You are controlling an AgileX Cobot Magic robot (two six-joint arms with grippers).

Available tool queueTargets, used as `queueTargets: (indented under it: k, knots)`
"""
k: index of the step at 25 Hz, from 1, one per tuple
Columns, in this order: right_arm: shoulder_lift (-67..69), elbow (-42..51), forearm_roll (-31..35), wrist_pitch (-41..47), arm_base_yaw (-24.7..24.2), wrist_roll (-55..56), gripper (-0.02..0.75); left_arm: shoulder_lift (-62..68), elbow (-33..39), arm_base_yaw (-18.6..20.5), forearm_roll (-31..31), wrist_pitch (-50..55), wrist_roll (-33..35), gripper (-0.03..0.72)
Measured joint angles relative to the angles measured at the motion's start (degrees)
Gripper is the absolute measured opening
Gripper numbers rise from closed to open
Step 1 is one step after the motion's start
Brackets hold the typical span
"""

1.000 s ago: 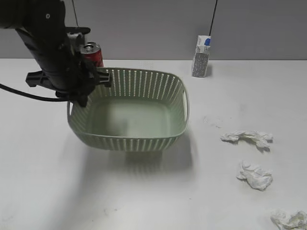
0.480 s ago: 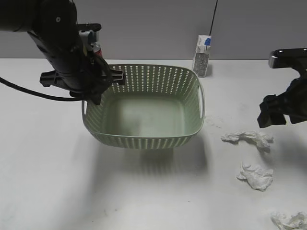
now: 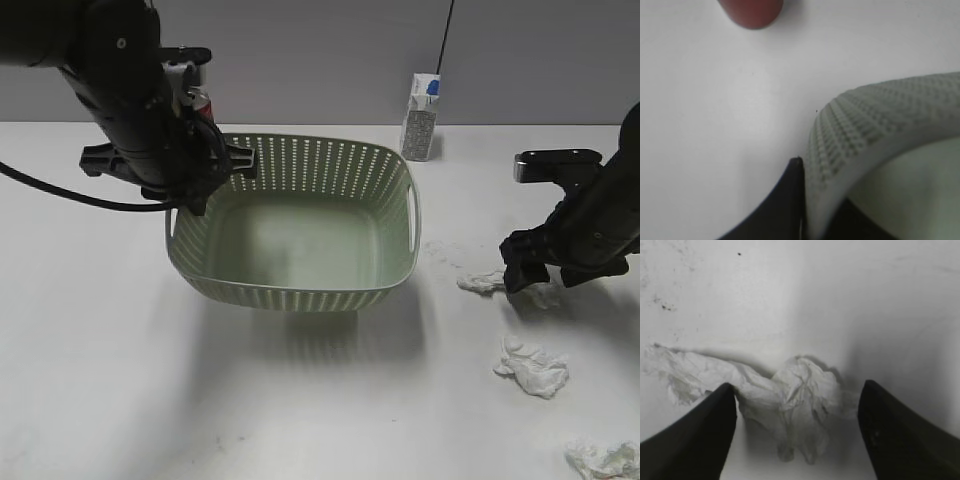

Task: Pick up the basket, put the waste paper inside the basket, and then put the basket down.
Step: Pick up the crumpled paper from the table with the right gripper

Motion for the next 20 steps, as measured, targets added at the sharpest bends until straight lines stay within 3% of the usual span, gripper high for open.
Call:
queueTargets:
  k: [5,13,20]
  knots:
    - [1.16,-0.25,0.14,-1.94,0.00,-0.05,0.470,0.00,0.00,0.00,0.04,0.00,0.00,0.000]
    - [1.18,-0.35,0.55,-1.56,0.00,-0.05,0.057,0.00,0.00,0.00,0.06,-0.04,0.00,0.000]
    - [-3.73,-0.35,3.38,1.15,0.06,-1.79,0.014,0.00,0.00,-0.01,0.26,0.79,0.00,0.000]
